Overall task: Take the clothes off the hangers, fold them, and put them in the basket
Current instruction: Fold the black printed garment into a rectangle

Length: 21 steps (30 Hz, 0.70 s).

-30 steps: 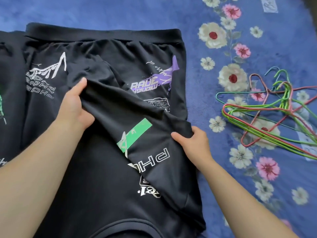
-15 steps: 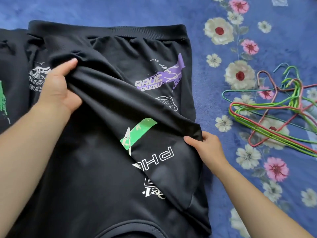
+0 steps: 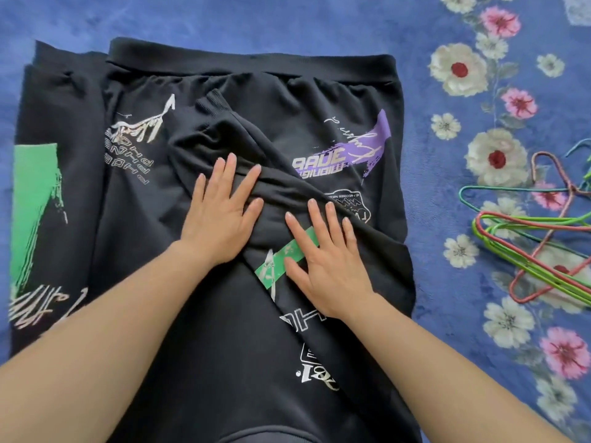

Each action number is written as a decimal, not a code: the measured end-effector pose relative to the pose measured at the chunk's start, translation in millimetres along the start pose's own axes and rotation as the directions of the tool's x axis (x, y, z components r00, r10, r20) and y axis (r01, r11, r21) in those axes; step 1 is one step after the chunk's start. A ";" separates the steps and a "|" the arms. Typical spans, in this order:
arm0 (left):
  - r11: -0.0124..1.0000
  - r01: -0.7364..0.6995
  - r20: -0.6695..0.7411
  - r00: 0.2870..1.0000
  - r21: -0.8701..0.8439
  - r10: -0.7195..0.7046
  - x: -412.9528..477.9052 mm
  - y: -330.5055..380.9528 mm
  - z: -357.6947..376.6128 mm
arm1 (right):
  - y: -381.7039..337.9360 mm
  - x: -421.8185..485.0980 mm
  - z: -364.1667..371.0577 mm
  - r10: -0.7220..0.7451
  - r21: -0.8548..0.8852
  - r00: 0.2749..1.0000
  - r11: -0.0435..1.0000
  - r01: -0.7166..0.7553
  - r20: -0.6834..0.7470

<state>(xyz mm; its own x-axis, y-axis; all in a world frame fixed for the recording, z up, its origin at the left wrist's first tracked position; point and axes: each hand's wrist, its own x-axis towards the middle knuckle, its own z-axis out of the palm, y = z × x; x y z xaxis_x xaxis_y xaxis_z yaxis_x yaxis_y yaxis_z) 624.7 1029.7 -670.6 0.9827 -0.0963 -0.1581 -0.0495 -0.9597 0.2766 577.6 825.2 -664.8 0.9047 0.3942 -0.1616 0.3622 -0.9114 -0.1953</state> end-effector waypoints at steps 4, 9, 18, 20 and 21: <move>0.989 0.075 0.061 0.995 0.127 -0.083 -7.7 -16.8 0.0 | 2.5 1.8 16.6 0.026 -0.077 0.999 0.997 -0.023 0.037; 0.968 0.185 -0.102 0.980 0.172 -0.169 -40.7 -73.5 -41.7 | -16.2 10.4 14.9 0.054 -0.081 0.998 0.995 -0.052 0.019; 0.382 0.757 0.046 0.475 -0.531 -0.879 -101.0 -156.9 -77.8 | -81.8 38.8 13.1 0.339 -0.411 0.887 0.890 -0.196 0.313; 0.139 0.680 0.182 0.378 -0.720 -0.908 -100.5 -167.9 -76.5 | -83.6 43.5 10.2 0.331 -0.454 0.887 0.876 -0.163 0.321; -0.022 0.590 0.275 0.343 -0.807 -0.898 -98.7 -169.6 -81.5 | -82.7 44.5 9.6 0.328 -0.475 0.890 0.867 -0.151 0.316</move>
<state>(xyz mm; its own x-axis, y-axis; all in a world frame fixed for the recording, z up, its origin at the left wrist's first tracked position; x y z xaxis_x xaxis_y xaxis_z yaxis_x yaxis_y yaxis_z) 550.6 1223.5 -624.6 0.3325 0.7561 -0.5637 0.7247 0.1776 0.6657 585.7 919.2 -665.2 0.8534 0.0896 -0.5134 0.2841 -0.9059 0.3141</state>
